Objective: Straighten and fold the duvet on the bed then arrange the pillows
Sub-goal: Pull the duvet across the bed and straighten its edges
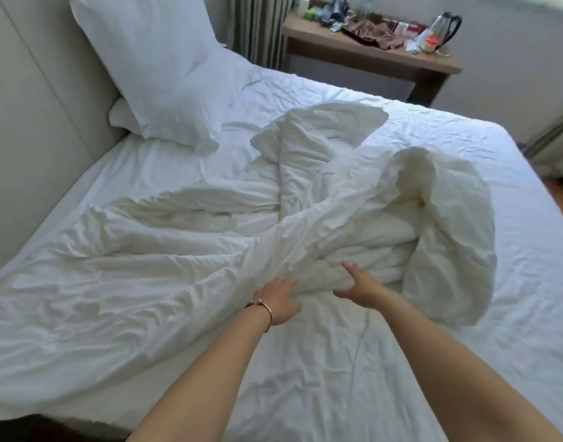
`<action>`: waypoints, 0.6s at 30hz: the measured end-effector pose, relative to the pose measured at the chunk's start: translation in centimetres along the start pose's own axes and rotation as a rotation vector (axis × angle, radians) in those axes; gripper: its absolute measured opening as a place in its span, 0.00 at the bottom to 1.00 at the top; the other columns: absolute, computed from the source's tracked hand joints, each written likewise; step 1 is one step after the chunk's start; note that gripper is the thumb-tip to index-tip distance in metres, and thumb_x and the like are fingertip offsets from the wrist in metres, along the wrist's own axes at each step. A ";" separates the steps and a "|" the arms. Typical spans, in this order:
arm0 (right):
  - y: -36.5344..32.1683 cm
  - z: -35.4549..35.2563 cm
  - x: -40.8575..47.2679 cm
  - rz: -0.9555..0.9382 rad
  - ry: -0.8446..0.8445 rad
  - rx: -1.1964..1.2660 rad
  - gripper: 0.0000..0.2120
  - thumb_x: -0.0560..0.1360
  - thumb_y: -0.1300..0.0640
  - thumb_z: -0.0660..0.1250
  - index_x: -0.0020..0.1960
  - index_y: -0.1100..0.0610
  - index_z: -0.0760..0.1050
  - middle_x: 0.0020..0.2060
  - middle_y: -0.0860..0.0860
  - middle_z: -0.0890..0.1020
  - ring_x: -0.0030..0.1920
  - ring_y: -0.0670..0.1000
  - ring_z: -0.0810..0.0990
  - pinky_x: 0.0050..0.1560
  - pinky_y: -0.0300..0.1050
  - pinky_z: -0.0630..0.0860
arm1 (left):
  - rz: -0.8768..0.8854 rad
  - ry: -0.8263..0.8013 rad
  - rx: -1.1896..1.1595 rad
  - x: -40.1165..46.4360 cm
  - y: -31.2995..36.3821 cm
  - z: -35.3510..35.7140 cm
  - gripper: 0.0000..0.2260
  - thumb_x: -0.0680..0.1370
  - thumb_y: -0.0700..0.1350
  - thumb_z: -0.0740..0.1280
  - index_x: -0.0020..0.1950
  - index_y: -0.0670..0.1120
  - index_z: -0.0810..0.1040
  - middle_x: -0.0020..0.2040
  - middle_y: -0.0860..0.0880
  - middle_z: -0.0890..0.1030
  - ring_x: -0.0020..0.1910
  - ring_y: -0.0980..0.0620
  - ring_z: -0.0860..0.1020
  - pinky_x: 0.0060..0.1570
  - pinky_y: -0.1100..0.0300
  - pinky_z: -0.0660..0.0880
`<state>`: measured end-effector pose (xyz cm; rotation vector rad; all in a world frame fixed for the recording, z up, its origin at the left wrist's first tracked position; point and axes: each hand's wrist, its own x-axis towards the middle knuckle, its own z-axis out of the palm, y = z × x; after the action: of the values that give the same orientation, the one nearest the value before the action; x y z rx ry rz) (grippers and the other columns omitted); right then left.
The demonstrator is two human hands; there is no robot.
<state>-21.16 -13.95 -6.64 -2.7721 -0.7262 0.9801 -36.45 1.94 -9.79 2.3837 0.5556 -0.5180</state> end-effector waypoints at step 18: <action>16.6 -10.2 3.7 0.221 0.522 0.254 0.41 0.73 0.41 0.69 0.77 0.39 0.48 0.76 0.56 0.53 0.73 0.63 0.58 0.69 0.57 0.61 | 0.348 0.278 0.269 13.7 18.1 -2.7 0.32 0.78 0.64 0.59 0.78 0.57 0.53 0.74 0.49 0.63 0.72 0.48 0.61 0.69 0.52 0.63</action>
<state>-5.68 -26.23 -4.97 -2.7256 -0.2060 0.3062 -15.30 -5.65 -5.75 2.7543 0.1829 -0.1117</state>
